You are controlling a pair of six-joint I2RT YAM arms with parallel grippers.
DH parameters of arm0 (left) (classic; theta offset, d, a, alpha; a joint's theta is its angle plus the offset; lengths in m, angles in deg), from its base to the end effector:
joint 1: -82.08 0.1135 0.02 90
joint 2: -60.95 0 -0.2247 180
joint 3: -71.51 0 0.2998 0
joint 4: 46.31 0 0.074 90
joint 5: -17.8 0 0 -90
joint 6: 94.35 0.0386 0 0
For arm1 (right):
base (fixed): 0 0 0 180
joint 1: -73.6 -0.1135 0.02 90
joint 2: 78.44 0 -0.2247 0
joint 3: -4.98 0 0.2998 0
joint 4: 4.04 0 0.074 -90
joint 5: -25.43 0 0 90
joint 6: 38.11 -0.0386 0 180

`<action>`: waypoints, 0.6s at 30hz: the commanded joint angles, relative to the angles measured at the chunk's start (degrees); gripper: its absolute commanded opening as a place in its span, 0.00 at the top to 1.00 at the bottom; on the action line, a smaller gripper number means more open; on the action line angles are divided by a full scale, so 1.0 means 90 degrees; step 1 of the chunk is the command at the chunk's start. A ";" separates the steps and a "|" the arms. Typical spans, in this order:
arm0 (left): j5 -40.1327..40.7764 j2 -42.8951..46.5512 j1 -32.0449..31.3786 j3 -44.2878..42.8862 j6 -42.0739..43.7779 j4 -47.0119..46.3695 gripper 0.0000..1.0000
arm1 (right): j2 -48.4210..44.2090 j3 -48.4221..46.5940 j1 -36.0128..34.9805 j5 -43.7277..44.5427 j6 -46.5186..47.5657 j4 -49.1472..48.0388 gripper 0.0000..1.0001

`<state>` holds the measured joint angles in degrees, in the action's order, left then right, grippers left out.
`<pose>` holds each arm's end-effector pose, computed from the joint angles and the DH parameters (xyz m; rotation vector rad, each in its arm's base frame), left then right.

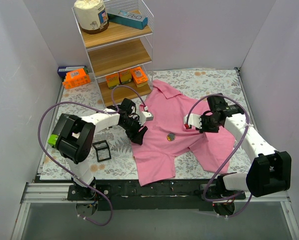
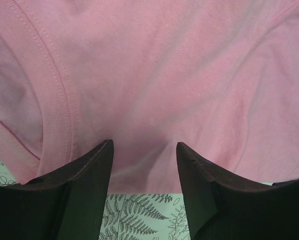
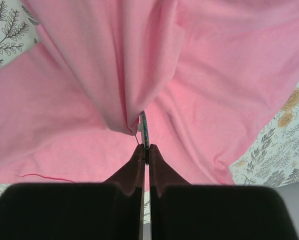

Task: Remove the brooch from the garment

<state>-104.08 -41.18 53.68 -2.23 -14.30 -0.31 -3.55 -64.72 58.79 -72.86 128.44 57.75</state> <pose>0.3067 -0.1890 0.0878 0.5829 2.8735 -0.9223 0.2924 0.0831 0.2000 -1.9752 1.8727 -0.1151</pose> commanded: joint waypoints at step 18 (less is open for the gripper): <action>0.0759 -0.0059 0.0060 0.0143 0.0120 0.0390 0.47 | -0.0226 -0.0111 0.0024 -0.0075 -0.0058 0.0317 0.99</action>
<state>-103.91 -41.18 53.68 -2.23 -14.17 -0.29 -4.40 -63.78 58.79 -73.67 129.64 59.45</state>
